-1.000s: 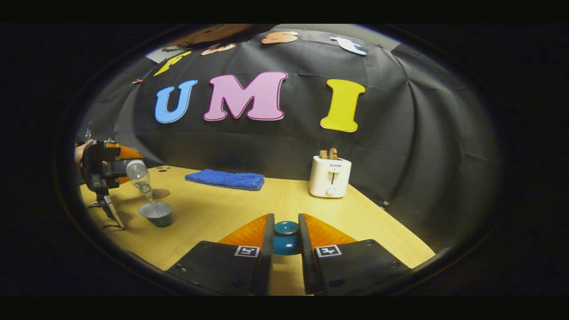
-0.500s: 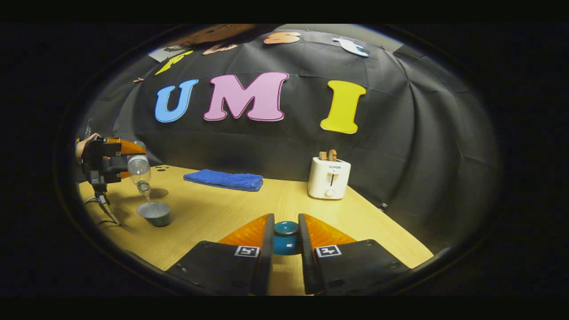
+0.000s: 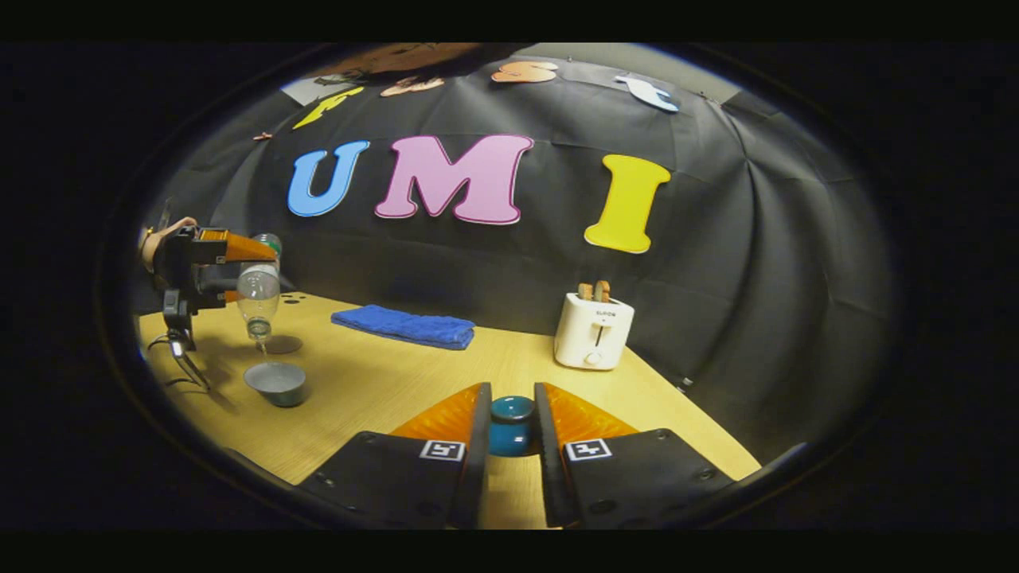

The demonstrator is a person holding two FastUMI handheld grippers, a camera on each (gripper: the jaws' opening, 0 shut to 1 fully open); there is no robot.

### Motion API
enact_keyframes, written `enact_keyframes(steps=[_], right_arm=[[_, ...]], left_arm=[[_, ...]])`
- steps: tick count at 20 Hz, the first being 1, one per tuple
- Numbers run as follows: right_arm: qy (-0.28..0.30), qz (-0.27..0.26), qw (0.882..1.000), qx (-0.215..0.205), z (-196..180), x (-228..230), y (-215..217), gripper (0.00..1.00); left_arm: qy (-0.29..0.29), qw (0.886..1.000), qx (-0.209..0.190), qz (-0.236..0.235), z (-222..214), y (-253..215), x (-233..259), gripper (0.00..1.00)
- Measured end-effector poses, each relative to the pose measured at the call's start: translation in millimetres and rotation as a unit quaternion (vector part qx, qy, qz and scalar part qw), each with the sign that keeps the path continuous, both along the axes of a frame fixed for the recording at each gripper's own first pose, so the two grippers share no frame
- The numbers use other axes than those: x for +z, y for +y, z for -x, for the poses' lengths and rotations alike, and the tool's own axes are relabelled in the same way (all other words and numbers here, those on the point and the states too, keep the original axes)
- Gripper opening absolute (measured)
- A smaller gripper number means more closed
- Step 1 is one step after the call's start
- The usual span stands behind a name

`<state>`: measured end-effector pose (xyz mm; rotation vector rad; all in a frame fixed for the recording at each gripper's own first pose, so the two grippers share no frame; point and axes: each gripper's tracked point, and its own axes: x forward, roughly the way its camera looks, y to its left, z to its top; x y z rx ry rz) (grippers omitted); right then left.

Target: Open the teacup lid with one hand, grasp the water bottle and pour water into the teacup with the other hand; after pouring, place the water bottle on the coaster and then close the teacup lid.

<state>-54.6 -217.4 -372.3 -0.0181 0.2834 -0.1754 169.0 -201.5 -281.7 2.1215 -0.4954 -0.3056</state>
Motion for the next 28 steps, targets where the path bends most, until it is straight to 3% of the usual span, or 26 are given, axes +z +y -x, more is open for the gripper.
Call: enact_keyframes(steps=[1, 2, 3, 6, 7, 9, 10, 20, 28], right_arm=[[0.0, 0.001, 1.0, 0.001, -0.6, 0.0, 0.1, 0.27], [0.0, 0.002, 1.0, 0.0, -0.4, -0.2, -0.1, 0.31], [0.0, 0.005, 1.0, 0.0, -0.1, -0.7, -0.5, 0.27], [0.0, 0.008, 1.0, 0.003, 1.6, -0.6, 1.8, 0.27], [0.0, 0.009, 1.0, 0.003, 1.9, -0.9, 1.5, 0.31], [0.002, 0.009, 1.0, 0.0, 2.7, -1.8, -0.2, 0.27], [0.001, 0.009, 1.0, -0.002, 3.1, -0.6, -1.0, 0.31], [-0.001, 0.014, 1.0, -0.006, 3.7, 1.8, 0.0, 0.31], [0.001, 0.013, 1.0, -0.005, 2.1, 0.7, 4.7, 0.31]], left_arm=[[-0.002, 1.0, -0.007, -0.001, -0.2, -2.7, 3.5, 0.76], [-0.004, 1.0, -0.012, -0.003, -2.2, -5.9, 6.2, 0.76], [-0.008, 1.0, -0.016, -0.005, -3.3, -7.0, 9.1, 0.76], [-0.013, 1.0, -0.021, -0.009, -5.1, -8.5, 13.0, 0.76], [-0.015, 1.0, -0.024, -0.009, -4.7, -8.2, 13.6, 0.76], [-0.013, 1.0, -0.024, -0.006, -3.8, -9.3, 14.9, 0.76], [-0.013, 1.0, -0.024, -0.006, -3.1, -9.7, 14.6, 0.76], [-0.023, 0.999, -0.038, -0.009, -1.7, -11.1, 20.2, 0.77], [0.01, 1.0, -0.003, 0.013, -10.2, 6.7, 8.1, 0.76]])
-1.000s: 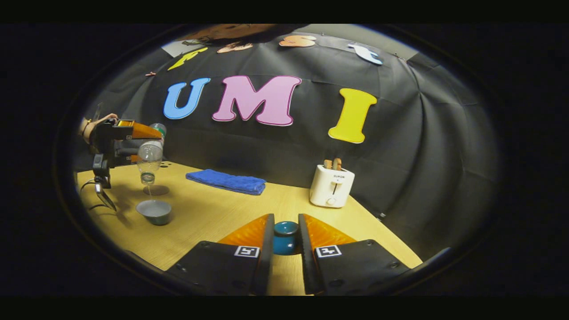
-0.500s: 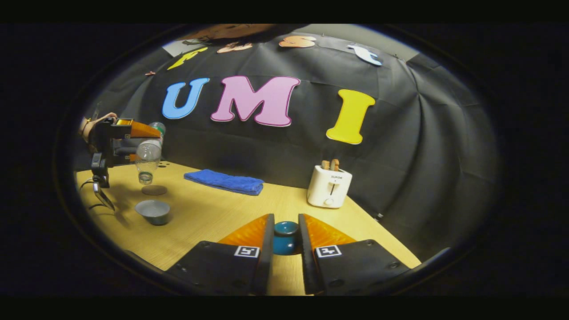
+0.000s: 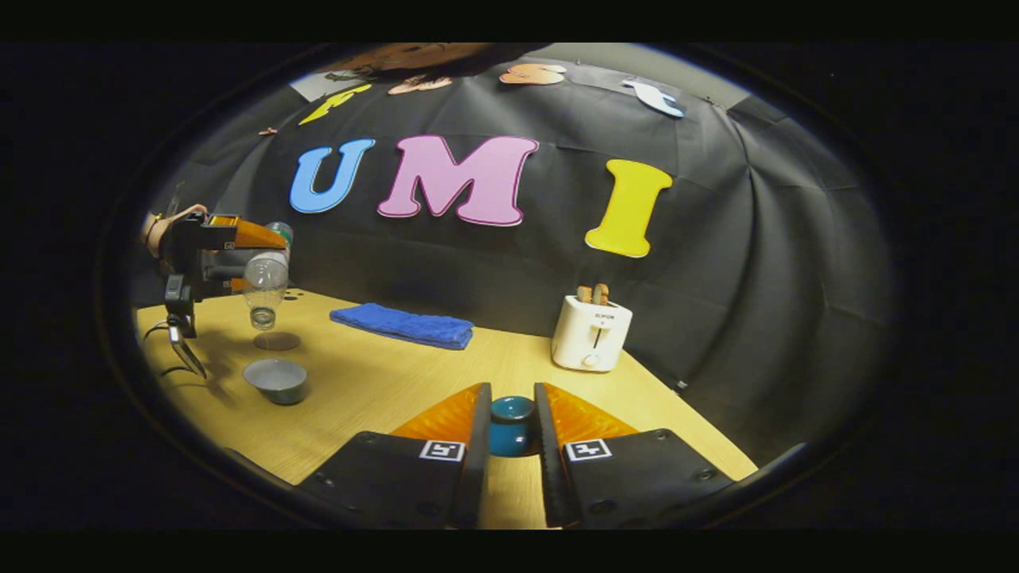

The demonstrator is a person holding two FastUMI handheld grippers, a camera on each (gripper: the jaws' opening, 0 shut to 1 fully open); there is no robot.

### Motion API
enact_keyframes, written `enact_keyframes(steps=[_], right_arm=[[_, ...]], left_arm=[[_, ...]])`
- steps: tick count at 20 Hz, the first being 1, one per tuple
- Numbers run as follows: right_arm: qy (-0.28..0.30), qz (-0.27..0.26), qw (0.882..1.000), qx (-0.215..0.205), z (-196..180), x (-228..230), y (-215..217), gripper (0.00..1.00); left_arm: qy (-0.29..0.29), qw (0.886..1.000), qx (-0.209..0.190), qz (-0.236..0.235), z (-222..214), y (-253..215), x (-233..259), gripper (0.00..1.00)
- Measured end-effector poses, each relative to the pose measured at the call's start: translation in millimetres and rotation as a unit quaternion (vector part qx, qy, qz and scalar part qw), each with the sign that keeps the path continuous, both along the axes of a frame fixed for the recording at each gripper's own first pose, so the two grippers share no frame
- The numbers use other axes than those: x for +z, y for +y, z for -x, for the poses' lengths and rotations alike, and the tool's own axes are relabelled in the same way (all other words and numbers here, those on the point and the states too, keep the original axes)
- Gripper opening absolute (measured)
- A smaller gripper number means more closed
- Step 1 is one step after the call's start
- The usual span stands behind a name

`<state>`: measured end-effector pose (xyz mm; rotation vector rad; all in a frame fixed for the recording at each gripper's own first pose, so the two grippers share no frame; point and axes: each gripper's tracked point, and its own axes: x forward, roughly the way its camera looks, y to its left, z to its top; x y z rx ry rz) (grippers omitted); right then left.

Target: Open the teacup lid with one hand, grasp the water bottle and pour water into the teacup with the other hand; after pouring, place the water bottle on the coaster and then close the teacup lid.

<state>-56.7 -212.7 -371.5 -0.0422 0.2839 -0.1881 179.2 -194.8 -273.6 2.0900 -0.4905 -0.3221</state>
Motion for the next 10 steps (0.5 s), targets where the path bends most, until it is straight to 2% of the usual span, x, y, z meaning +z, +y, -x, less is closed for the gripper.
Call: enact_keyframes(steps=[1, 2, 3, 5, 6, 7, 8, 9, 10], right_arm=[[0.001, 0.001, 1.0, 0.0, -0.7, 0.3, -0.4, 0.31], [0.001, 0.002, 1.0, 0.0, -1.6, 0.3, -0.8, 0.27], [0.002, 0.002, 1.0, 0.0, -2.9, 0.0, -0.8, 0.31], [0.004, 0.001, 1.0, 0.0, -4.6, -0.5, 0.4, 0.31], [0.005, 0.001, 1.0, 0.0, -5.8, -0.5, 1.9, 0.27], [0.006, 0.001, 1.0, 0.002, -8.0, -0.8, 4.4, 0.27], [0.006, 0.002, 1.0, 0.004, -9.8, -0.1, 7.7, 0.27], [0.007, 0.002, 1.0, 0.007, -11.9, -0.2, 11.1, 0.27], [0.007, 0.001, 1.0, 0.009, -13.5, -0.1, 14.0, 0.31]], left_arm=[[0.015, 1.0, 0.01, 0.017, -0.5, 4.0, -2.8, 0.76], [0.03, 0.998, 0.019, 0.041, 0.3, 7.3, -4.2, 0.76], [0.049, 0.995, 0.032, 0.076, 1.0, 10.7, -3.1, 0.76], [0.093, 0.98, 0.061, 0.168, 1.3, 16.2, -1.0, 0.76], [0.116, 0.966, 0.08, 0.217, -0.9, 20.3, 0.6, 0.76], [0.138, 0.948, 0.099, 0.27, -2.9, 23.9, 1.3, 0.76], [0.159, 0.924, 0.117, 0.327, -6.7, 27.8, 3.7, 0.76], [0.179, 0.895, 0.135, 0.386, -10.7, 32.1, 3.6, 0.76], [0.203, 0.858, 0.155, 0.446, -15.4, 37.0, 1.9, 0.76]])
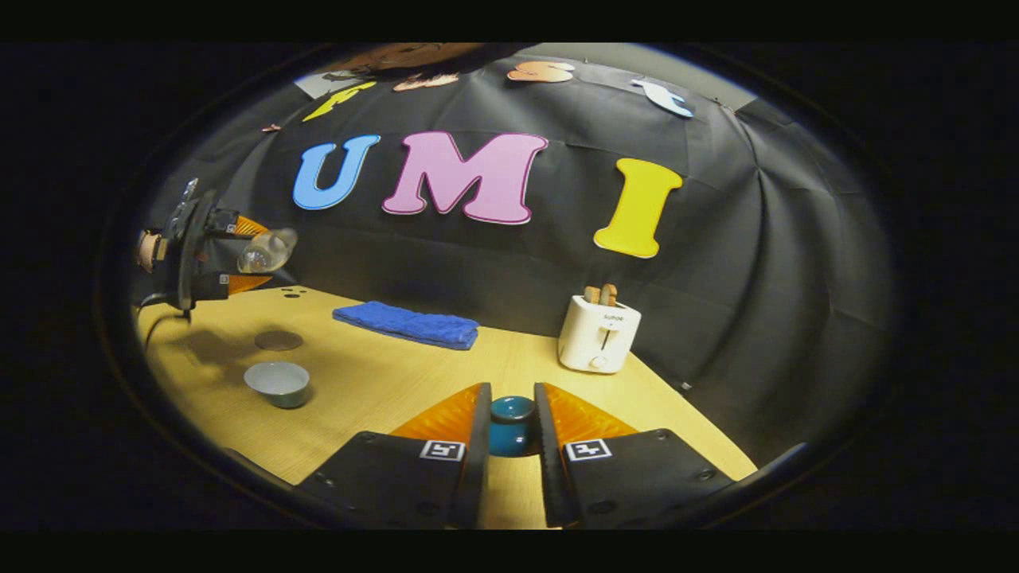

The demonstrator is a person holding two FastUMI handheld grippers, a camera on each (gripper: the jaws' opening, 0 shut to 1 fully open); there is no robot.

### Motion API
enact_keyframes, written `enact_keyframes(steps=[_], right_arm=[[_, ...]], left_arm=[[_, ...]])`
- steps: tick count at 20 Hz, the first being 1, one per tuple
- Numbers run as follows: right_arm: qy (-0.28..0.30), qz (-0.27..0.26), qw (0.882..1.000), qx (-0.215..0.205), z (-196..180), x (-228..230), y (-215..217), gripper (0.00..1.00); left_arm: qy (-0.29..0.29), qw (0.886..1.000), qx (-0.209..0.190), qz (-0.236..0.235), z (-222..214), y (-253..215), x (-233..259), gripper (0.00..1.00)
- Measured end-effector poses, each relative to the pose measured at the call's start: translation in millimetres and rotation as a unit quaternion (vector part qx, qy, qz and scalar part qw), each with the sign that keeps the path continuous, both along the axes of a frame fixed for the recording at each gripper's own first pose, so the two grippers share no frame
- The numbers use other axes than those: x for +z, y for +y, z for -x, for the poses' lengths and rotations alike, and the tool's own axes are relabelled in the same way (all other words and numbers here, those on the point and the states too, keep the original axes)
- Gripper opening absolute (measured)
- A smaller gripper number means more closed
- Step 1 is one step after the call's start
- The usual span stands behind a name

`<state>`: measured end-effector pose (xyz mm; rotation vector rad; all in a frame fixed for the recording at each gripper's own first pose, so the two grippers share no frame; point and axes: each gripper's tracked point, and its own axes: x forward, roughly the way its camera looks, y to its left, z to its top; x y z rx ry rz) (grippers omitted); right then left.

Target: Open the teacup lid with one hand, grasp the water bottle and pour water into the teacup with the other hand; after pouring, place the water bottle on the coaster and then close the teacup lid.

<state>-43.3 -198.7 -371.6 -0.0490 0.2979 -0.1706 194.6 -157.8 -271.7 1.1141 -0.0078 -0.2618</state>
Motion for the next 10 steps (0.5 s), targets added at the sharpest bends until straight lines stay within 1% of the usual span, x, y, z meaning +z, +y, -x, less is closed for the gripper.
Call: enact_keyframes(steps=[1, 2, 3, 5, 7, 8, 9, 10], right_arm=[[0.001, -0.001, 1.0, 0.003, -2.7, -0.4, 4.0, 0.36], [0.001, -0.002, 1.0, 0.004, -3.3, 0.0, 6.2, 0.36], [0.001, -0.004, 1.0, 0.006, -5.2, 0.7, 9.2, 0.36], [0.0, -0.007, 1.0, 0.007, -7.6, 1.3, 13.6, 0.36], [0.001, -0.01, 1.0, 0.009, -9.7, 0.6, 17.9, 0.36], [0.003, -0.01, 1.0, 0.011, -10.3, -0.4, 19.3, 0.36], [0.004, -0.01, 1.0, 0.013, -11.1, -0.7, 21.5, 0.36], [0.004, -0.01, 1.0, 0.014, -11.9, -0.3, 23.1, 0.27]], left_arm=[[0.03, 0.996, 0.024, 0.077, -2.9, 2.5, -1.5, 0.76], [0.053, 0.988, 0.04, 0.139, -4.4, 3.1, -4.3, 0.76], [0.076, 0.975, 0.052, 0.205, -9.0, 4.1, -9.8, 0.75], [0.113, 0.94, 0.049, 0.319, -9.1, 1.1, -17.9, 0.76], [0.13, 0.902, 0.049, 0.408, -12.6, -3.5, -22.3, 0.76], [0.138, 0.885, 0.048, 0.442, -14.4, -7.4, -25.7, 0.76], [0.142, 0.87, 0.049, 0.469, -17.3, -9.0, -28.8, 0.76], [0.144, 0.861, 0.052, 0.486, -21.8, -9.5, -34.0, 0.76]])
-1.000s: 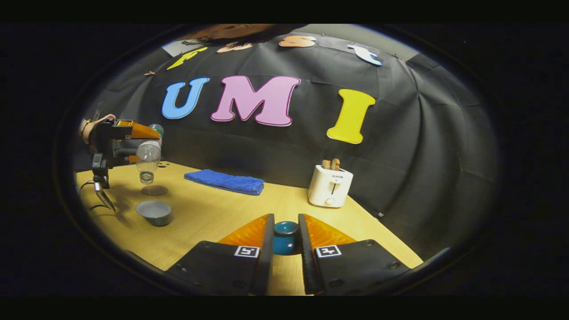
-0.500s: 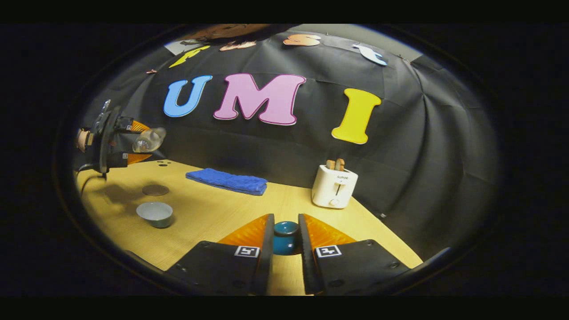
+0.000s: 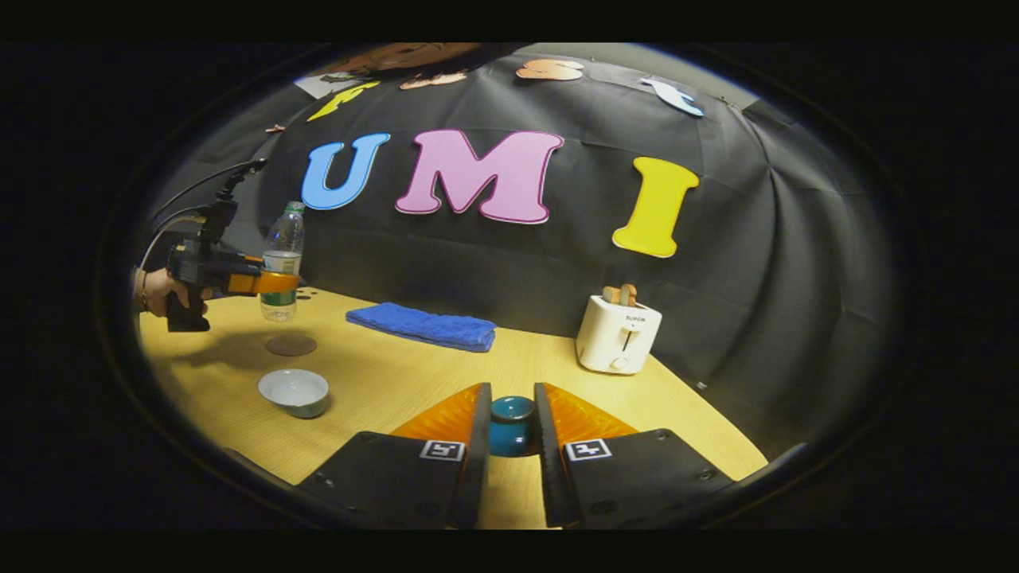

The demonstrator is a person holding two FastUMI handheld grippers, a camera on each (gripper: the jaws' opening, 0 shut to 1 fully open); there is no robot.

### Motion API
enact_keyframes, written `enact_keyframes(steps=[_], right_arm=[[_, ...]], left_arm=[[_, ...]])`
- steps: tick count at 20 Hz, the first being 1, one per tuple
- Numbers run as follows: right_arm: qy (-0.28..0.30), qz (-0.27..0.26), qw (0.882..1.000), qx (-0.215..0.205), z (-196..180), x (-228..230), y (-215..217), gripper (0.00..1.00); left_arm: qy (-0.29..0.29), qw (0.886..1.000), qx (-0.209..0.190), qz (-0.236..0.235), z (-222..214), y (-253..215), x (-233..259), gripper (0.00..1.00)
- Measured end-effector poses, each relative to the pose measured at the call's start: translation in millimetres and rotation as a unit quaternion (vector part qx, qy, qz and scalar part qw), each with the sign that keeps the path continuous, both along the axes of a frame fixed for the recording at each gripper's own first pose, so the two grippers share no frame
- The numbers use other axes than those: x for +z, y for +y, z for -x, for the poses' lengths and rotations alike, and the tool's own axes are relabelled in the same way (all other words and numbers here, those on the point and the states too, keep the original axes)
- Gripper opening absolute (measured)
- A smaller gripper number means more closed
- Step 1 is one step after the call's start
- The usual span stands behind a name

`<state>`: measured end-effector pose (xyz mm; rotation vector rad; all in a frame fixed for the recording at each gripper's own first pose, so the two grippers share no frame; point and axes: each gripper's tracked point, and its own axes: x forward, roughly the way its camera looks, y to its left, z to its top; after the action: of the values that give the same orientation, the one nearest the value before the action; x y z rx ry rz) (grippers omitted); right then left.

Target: Open the teacup lid with one hand, grasp the water bottle and pour water into the teacup with the other hand; after pouring, place the water bottle on the coaster and then close the teacup lid.

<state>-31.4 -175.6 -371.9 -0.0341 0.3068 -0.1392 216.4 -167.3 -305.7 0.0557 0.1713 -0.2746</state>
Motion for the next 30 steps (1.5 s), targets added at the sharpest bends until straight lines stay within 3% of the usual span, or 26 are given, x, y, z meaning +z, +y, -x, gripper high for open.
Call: enact_keyframes(steps=[2, 5, 9, 10, 11, 12, 13, 14, 16, 20, 24, 25, 28, 29, 30], right_arm=[[0.002, -0.001, 1.0, 0.004, -1.5, -0.7, 4.1, 0.31], [0.006, -0.004, 1.0, 0.009, -1.7, -3.3, 9.4, 0.3], [0.007, -0.005, 1.0, 0.011, -3.8, -3.2, 12.1, 0.26], [0.007, -0.005, 1.0, 0.011, -3.9, -3.0, 12.1, 0.36], [0.007, -0.004, 1.0, 0.012, -4.5, -3.6, 11.5, 0.27], [0.008, -0.004, 1.0, 0.012, -4.7, -4.3, 11.2, 0.36], [0.008, -0.004, 1.0, 0.012, -4.7, -5.0, 10.8, 0.27], [0.008, -0.004, 1.0, 0.011, -5.2, -4.7, 10.9, 0.36], [0.009, -0.005, 1.0, 0.011, -5.3, -5.5, 11.6, 0.36], [0.007, -0.012, 1.0, 0.018, -7.1, -4.8, 18.7, 0.36], [0.002, -0.037, 0.999, 0.033, -12.8, -1.0, 42.6, 0.27], [0.0, -0.044, 0.998, 0.04, -15.4, 0.1, 52.7, 0.36], [-0.006, -0.081, 0.995, 0.064, -22.0, 3.3, 93.0, 0.36], [-0.007, -0.098, 0.993, 0.071, -24.3, 3.1, 108.0, 0.27], [-0.007, -0.115, 0.99, 0.078, -26.5, 2.9, 122.2, 0.31]], left_arm=[[0.012, 1.0, 0.014, 0.024, 2.1, -0.6, -5.3, 0.76], [0.025, 0.998, 0.02, 0.047, 2.9, -4.3, -14.5, 0.77], [0.035, 0.998, 0.036, 0.035, -2.8, 1.1, -32.1, 0.79], [0.039, 0.998, 0.033, 0.037, -3.4, 0.7, -35.5, 0.8], [0.04, 0.998, 0.032, 0.036, -4.7, 0.8, -38.5, 0.8], [0.04, 0.998, 0.032, 0.035, -6.6, 2.1, -38.9, 0.8], [0.039, 0.998, 0.034, 0.033, -8.1, 2.4, -39.8, 0.81], [0.039, 0.998, 0.033, 0.033, -8.2, 2.2, -40.8, 0.8], [0.047, 0.998, 0.032, 0.033, -5.8, -1.5, -45.8, 0.81], [0.054, 0.998, 0.031, 0.021, 0.7, 1.0, -53.0, 0.95], [0.072, 0.997, 0.029, 0.019, 21.3, 6.4, -61.9, 0.95], [0.08, 0.996, 0.031, 0.021, 28.1, 9.3, -66.0, 0.95], [0.089, 0.995, 0.033, 0.022, 52.8, 17.7, -67.9, 0.95], [0.09, 0.995, 0.035, 0.016, 60.7, 20.9, -68.8, 0.95], [0.09, 0.995, 0.039, 0.011, 68.5, 25.5, -68.4, 0.95]])
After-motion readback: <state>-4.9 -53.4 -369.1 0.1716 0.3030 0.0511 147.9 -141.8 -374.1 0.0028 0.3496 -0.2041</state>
